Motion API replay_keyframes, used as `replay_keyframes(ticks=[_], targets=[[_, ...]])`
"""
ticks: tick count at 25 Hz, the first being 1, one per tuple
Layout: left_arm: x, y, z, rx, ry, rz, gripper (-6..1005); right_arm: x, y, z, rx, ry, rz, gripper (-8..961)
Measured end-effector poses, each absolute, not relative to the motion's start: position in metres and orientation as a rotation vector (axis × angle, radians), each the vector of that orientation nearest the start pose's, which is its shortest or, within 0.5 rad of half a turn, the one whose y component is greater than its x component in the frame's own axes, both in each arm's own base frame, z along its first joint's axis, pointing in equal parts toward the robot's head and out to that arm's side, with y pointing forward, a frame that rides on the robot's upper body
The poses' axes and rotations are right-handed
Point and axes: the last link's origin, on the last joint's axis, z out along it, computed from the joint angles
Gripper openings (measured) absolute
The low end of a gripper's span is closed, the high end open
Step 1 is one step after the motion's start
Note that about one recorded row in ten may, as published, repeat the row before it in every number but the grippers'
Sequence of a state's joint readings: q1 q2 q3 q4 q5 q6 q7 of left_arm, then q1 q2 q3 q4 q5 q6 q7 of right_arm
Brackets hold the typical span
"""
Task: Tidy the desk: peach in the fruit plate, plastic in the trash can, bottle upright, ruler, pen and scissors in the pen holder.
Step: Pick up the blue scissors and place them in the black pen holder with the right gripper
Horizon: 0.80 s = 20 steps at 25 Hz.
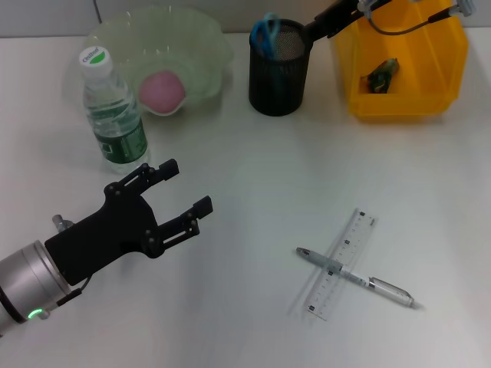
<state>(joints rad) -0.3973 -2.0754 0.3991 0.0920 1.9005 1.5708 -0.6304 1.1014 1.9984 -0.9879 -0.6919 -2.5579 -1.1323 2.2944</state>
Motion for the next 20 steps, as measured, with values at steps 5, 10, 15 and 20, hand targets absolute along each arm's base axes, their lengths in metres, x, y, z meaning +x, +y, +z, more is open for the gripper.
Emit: replay_keyframes(ticks=[5,10,15,20], targets=[[-0.2996,0.2504,-0.0546,-2.381,-0.469,-1.006,809,0.1150,0.4812,0.0095,-2.526,0.731,-0.103,398],[-0.2996,0.2504,-0.0547,-2.381,-0.469,-1.006,808,0.1132,0.4819,0.0110,-2.524,0.723,-0.096,529],[-0.2994,0.2503,-0.0549,-2.379,-0.471,-1.008,808,0.1139,0.4820,0.0121,-2.522,0.715,-0.095,583],[-0.2985,0.2507,-0.0555,-2.380,-0.472,-1.012,808,0.1145,0.4820,0.0155,-2.516,0.708,-0.088,583]])
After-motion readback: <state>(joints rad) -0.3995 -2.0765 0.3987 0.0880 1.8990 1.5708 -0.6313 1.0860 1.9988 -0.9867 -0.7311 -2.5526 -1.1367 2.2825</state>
